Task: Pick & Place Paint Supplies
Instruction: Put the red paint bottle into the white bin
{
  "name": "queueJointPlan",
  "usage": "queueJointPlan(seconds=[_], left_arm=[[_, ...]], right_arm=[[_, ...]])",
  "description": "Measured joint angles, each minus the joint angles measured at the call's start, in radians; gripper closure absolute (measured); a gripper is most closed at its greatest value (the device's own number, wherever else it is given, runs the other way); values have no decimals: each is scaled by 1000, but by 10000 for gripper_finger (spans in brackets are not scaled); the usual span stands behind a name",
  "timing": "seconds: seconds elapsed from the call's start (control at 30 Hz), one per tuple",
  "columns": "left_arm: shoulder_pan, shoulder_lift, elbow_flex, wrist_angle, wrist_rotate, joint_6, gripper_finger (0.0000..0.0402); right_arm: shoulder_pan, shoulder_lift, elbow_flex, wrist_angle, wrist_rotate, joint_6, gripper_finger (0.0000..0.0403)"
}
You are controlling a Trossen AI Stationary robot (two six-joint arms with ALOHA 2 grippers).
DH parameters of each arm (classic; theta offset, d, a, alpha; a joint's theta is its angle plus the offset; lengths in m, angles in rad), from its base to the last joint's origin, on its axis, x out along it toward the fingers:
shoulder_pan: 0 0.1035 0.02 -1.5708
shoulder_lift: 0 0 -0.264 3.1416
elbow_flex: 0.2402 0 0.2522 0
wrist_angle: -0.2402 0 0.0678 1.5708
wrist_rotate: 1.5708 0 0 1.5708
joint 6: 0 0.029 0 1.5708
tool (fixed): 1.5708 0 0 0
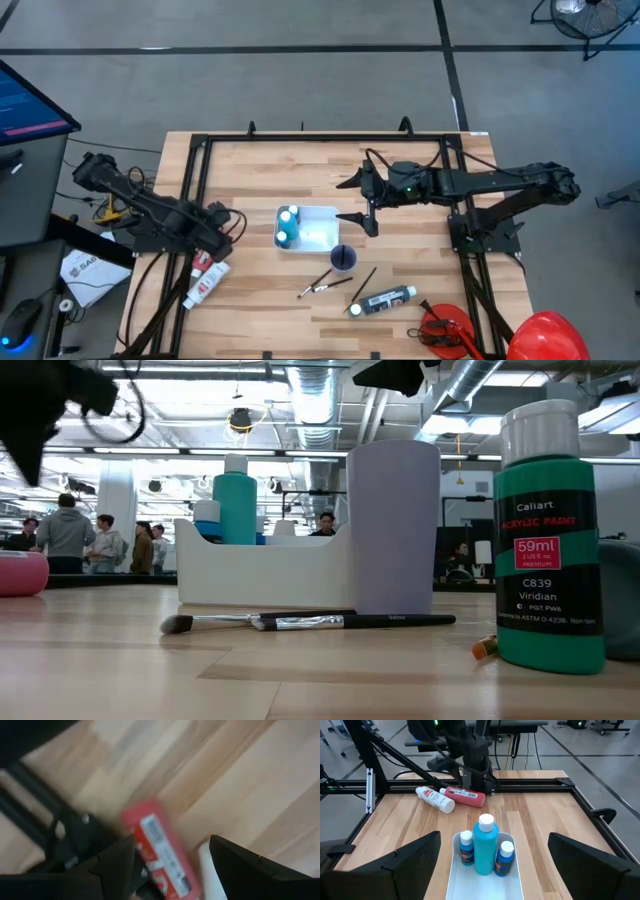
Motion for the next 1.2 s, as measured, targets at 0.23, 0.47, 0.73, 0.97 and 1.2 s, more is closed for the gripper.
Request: queueJointPlan(seconds=[0.23, 0.47, 0.73, 0.97, 1.2], left_arm=[[-10, 1, -112, 78, 112, -52, 155], [-17, 8, -140, 112, 109, -69, 159], [51, 94, -154, 148, 27, -179, 162], [104, 192, -153, 148, 57, -158, 150], [118, 307, -153, 163, 131, -160, 148]], right_arm=[[0, 0, 0, 0, 0, 0, 39], [0, 0, 0, 1, 0, 5, 39], [0, 0, 0, 3, 0, 8, 39], [0, 0, 0, -2, 0, 8, 39], [0, 0, 0, -4, 0, 8, 39]])
